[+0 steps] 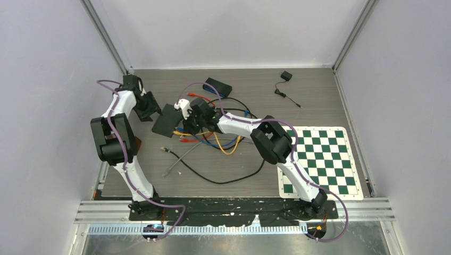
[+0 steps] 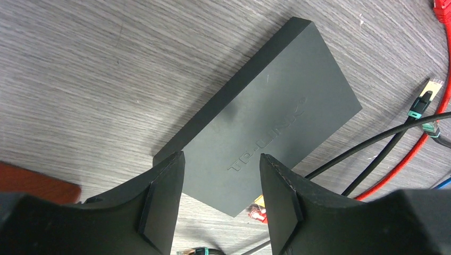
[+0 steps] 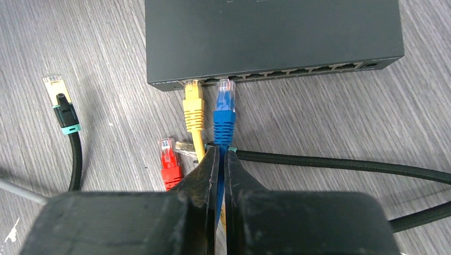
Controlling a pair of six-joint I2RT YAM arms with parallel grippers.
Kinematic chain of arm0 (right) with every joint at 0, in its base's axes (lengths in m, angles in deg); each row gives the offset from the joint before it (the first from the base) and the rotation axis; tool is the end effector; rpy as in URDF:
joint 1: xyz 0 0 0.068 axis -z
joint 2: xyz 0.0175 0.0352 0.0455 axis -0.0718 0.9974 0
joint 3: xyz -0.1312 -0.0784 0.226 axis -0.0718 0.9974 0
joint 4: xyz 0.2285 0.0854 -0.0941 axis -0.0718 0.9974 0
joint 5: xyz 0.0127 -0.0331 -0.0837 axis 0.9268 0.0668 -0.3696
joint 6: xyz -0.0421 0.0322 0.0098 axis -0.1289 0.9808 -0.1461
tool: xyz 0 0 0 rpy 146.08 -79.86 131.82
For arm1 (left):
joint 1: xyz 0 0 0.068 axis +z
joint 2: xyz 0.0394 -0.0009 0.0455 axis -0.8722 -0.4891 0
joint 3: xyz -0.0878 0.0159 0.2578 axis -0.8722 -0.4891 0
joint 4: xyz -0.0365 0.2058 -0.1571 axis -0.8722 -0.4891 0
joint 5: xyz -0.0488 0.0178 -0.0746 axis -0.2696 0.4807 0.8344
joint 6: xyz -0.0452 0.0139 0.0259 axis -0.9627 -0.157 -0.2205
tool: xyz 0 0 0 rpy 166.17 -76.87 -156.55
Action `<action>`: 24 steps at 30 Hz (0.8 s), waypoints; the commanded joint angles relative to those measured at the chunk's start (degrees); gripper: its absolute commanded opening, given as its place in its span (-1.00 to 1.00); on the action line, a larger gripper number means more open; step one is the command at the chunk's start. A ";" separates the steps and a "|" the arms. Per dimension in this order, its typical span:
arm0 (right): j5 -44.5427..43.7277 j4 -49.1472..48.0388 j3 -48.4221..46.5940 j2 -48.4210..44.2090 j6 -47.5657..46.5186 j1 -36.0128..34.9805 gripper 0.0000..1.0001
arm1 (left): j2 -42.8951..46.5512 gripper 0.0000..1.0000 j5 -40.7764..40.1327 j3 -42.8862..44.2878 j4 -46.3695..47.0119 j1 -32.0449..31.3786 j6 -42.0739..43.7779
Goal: Insert the plug into the switch port
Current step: Pick up the connector from the center of the board.
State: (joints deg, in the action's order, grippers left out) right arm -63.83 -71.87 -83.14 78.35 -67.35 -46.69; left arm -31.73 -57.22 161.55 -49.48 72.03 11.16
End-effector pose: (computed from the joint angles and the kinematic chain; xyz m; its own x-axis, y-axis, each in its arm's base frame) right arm 0.3352 0.4276 0.1566 -0.2837 -0.4795 -0.8305 -0.9212 0.3767 0.0972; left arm 0.3918 0.0727 0.2118 -0.7732 -0.5516 -0.3130 -0.4737 0.8304 -0.2933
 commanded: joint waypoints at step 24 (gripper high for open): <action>7.08 -10.71 1.36 -2.43 10.71 3.35 -0.90 | -3.07 0.15 6.38 3.50 -3.79 0.02 3.56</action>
State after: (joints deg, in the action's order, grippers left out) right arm -58.36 -79.48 -80.17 78.37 -58.04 -43.23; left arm -35.65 -51.15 162.76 -52.08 72.03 13.82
